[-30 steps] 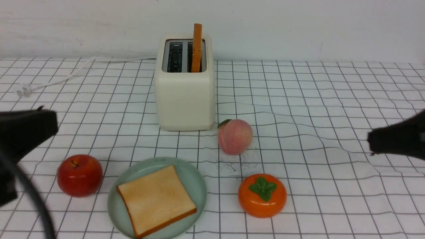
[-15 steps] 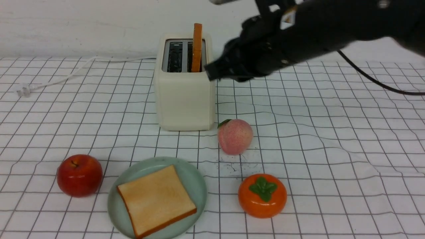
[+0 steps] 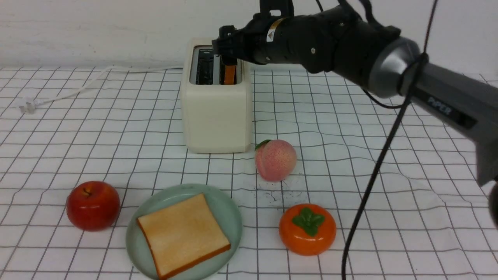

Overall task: Take toasted bread from bread machine on white checkered table place on plate.
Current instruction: 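Grasp the toast slice in the toaster and pull it up out of the slot with the right gripper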

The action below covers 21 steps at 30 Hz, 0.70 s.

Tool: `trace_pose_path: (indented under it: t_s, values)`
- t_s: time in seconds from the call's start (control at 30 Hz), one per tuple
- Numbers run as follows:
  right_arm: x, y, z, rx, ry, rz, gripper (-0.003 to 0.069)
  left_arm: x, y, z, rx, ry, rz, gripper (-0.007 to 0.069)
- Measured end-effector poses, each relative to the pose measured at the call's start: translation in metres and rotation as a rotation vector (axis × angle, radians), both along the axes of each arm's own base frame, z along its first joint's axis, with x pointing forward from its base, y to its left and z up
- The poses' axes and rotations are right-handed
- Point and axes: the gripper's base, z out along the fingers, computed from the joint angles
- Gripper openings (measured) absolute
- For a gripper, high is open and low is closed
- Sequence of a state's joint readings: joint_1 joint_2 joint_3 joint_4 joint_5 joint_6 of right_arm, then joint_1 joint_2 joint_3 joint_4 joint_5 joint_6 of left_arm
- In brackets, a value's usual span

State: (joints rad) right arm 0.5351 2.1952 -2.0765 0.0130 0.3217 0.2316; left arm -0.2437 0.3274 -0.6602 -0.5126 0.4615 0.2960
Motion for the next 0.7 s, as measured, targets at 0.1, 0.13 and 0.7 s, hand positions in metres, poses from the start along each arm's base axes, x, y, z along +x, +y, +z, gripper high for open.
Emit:
trace_pose_path:
  t_s: [0.1, 0.13, 0.7]
  values:
    - [0.008, 0.005, -0.013, 0.005, -0.002, -0.002, 0.0575, 0.000, 0.000, 0.000, -0.001, 0.000, 0.000, -0.0013]
    - [0.011, 0.007, -0.018, 0.009, -0.008, -0.002, 0.0542, 0.000, 0.000, 0.000, -0.002, 0.000, -0.001, -0.0013]
    - [0.025, -0.003, -0.030, 0.052, 0.000, -0.047, 0.0115, 0.000, -0.001, -0.002, 0.009, 0.019, -0.010, -0.0013]
